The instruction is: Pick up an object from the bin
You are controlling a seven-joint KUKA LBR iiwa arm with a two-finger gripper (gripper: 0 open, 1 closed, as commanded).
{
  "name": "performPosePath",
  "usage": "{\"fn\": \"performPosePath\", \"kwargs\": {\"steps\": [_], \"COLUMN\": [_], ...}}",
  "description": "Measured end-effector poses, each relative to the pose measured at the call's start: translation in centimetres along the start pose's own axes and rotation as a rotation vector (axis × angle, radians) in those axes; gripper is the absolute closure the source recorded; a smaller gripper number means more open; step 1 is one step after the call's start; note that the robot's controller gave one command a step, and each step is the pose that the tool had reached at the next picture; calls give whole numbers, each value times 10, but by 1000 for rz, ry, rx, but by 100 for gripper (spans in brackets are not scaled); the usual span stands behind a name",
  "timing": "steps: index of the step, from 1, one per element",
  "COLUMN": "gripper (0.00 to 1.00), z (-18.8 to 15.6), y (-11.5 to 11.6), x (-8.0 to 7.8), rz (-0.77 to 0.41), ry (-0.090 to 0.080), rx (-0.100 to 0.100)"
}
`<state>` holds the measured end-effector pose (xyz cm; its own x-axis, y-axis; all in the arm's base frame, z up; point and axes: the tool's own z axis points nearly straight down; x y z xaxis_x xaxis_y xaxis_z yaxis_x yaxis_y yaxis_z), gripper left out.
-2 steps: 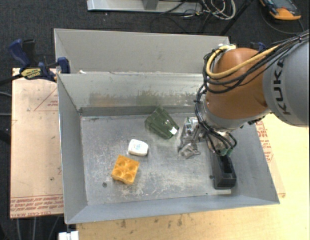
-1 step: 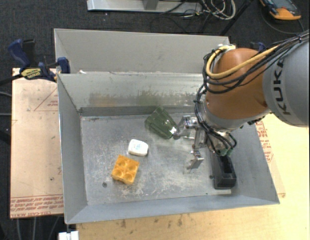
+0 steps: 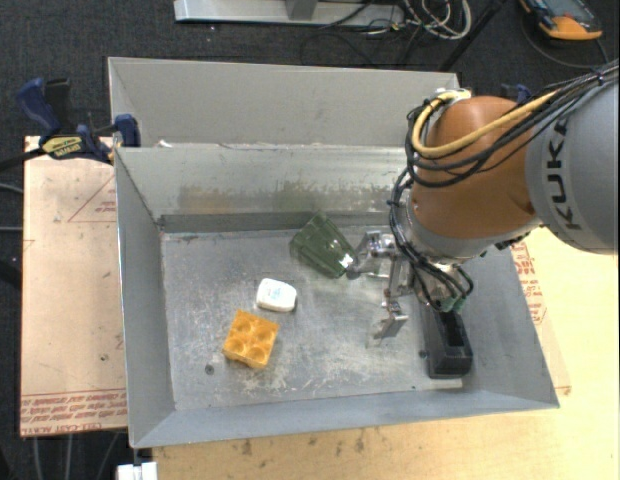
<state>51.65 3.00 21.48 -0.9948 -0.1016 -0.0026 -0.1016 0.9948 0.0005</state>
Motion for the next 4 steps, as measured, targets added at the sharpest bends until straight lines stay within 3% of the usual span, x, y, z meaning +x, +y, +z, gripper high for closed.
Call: {"fn": "performPosePath", "kwargs": {"steps": [1, 2, 3, 4], "gripper": [0, 0, 0, 0], "z": [33, 52, 76, 129], "y": [15, 32, 57, 89], "x": [-2, 3, -5, -18], "rz": [-52, -105, -80, -66], "ry": [-6, 10, -7, -1], "rx": [1, -1, 0, -1]}}
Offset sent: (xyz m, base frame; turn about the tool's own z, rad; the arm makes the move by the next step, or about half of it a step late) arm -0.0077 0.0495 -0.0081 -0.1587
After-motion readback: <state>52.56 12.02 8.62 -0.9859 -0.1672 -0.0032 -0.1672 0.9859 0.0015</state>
